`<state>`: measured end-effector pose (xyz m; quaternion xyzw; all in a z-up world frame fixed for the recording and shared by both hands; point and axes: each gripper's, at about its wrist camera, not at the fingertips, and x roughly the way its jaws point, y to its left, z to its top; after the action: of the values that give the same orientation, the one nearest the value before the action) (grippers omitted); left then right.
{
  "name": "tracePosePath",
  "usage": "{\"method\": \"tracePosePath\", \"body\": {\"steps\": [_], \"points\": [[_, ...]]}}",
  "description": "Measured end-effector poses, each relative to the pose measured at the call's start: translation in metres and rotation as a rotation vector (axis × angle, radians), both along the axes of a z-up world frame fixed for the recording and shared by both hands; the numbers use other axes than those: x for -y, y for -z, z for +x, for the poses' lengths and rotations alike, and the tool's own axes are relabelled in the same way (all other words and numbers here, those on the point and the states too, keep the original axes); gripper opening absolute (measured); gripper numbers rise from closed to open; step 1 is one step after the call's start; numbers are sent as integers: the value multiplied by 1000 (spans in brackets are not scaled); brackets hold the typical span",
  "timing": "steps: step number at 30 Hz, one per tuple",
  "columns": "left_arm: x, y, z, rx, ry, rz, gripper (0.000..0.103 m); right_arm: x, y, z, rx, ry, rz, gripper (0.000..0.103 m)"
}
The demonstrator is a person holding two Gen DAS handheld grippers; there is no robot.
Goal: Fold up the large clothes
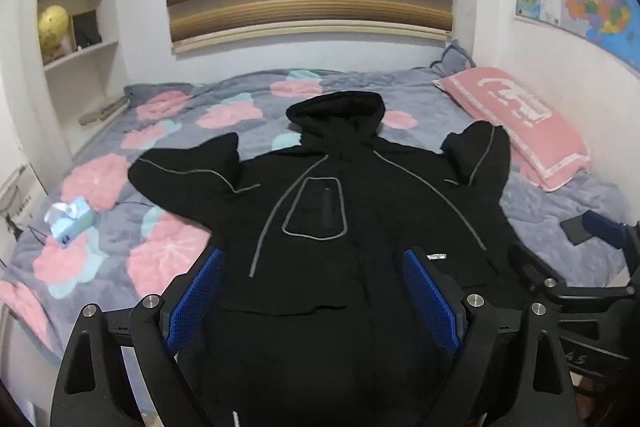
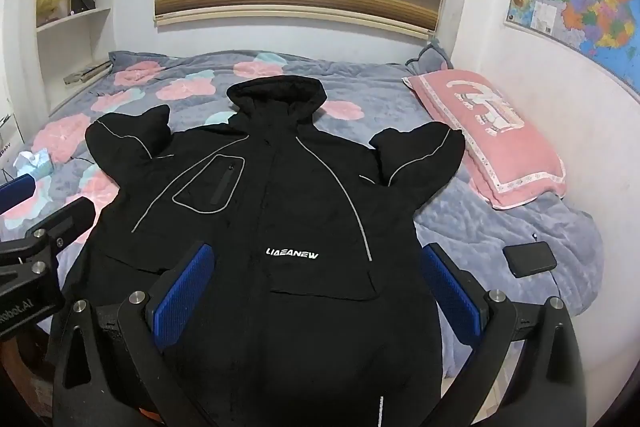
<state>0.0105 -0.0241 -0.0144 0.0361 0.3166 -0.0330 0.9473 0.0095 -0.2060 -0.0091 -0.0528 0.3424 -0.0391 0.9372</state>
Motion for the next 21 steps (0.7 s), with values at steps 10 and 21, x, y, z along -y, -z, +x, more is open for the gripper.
{"method": "tracePosePath", "body": {"steps": [10,21], "points": [[2,2,12,-15,0,2,92,1,6,12,-21,-8,8,103],[3,1,16,-18,-10,-2,92,-1,7,14,-23,-15,9,103]]}}
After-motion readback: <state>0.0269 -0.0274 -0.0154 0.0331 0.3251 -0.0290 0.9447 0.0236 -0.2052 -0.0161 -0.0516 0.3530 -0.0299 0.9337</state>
